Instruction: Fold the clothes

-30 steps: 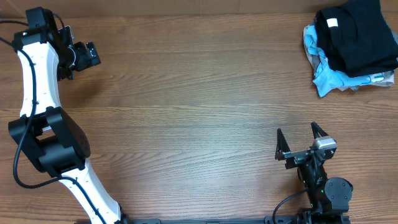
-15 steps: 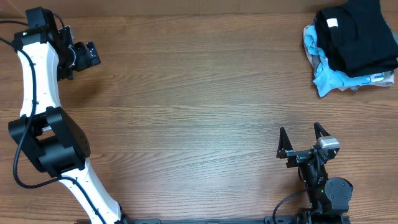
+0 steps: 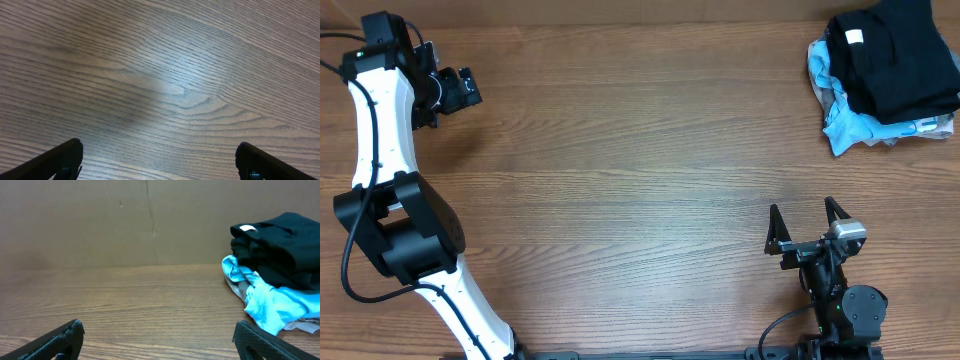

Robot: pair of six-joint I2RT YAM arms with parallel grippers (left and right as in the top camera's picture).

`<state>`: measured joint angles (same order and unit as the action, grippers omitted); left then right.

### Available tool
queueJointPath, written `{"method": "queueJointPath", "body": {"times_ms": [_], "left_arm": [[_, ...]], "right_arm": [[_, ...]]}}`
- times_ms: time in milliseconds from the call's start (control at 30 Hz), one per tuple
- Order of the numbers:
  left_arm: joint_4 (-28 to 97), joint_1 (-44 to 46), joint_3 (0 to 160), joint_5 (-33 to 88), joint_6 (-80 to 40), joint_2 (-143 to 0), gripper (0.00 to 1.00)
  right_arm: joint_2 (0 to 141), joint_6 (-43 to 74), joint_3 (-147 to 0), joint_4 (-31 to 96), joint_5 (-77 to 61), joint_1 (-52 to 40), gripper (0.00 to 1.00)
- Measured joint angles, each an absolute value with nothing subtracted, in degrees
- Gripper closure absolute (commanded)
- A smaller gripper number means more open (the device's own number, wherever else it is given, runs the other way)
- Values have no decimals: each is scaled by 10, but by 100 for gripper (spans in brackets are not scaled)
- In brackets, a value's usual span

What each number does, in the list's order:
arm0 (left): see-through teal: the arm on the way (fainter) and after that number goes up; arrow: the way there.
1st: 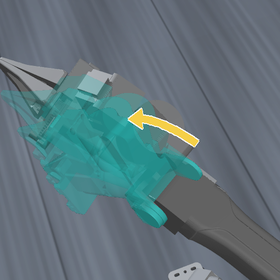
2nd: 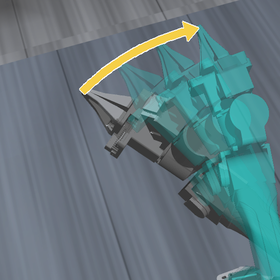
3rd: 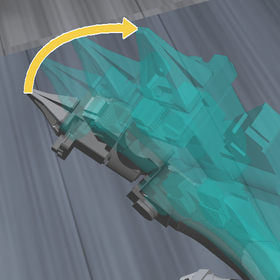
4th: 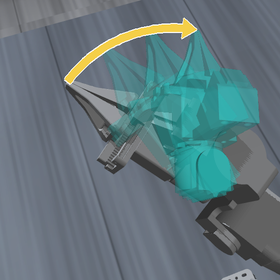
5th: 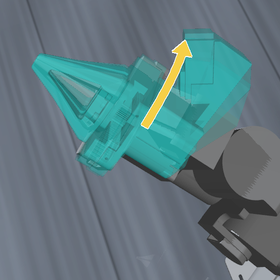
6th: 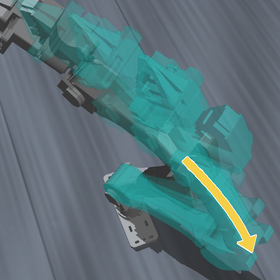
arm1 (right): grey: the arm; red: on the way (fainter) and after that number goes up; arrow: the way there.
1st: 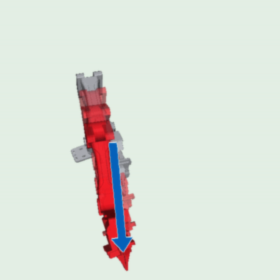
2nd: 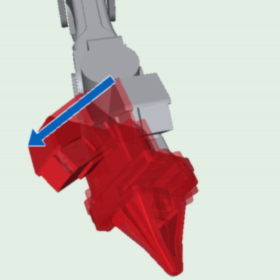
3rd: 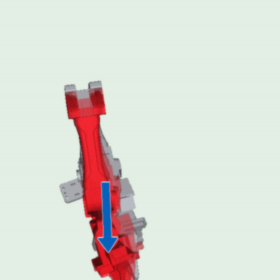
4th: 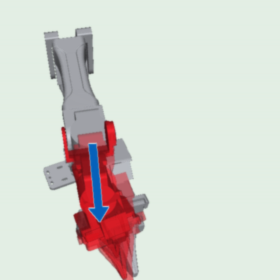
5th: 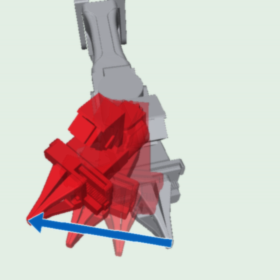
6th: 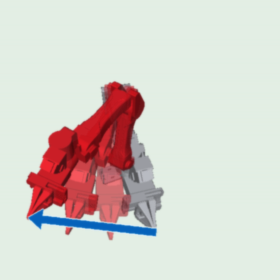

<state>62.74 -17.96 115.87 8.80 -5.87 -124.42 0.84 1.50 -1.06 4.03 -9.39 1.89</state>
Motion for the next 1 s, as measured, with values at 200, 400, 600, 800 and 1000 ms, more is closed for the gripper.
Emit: {"method": "queueJointPath", "body": {"times_ms": [200, 400, 600, 800, 1000], "left_arm": [[627, -180, 1159, 88, -59, -1244, 0], [627, -180, 1159, 88, -59, -1244, 0], [627, -180, 1159, 88, -59, -1244, 0], [628, -156, 1158, 83, -59, -1231, 0], [623, -51, 1157, 11, -58, -1136, 0]], "right_arm": [[8, 15, -11, 41, -94, 19, 0], [8, 15, -11, 41, -94, 19, 0], [8, 15, -11, 41, -94, 19, 0], [8, 15, -11, 41, -94, 19, 0], [8, 15, -11, 41, -94, 19, 0]]}}
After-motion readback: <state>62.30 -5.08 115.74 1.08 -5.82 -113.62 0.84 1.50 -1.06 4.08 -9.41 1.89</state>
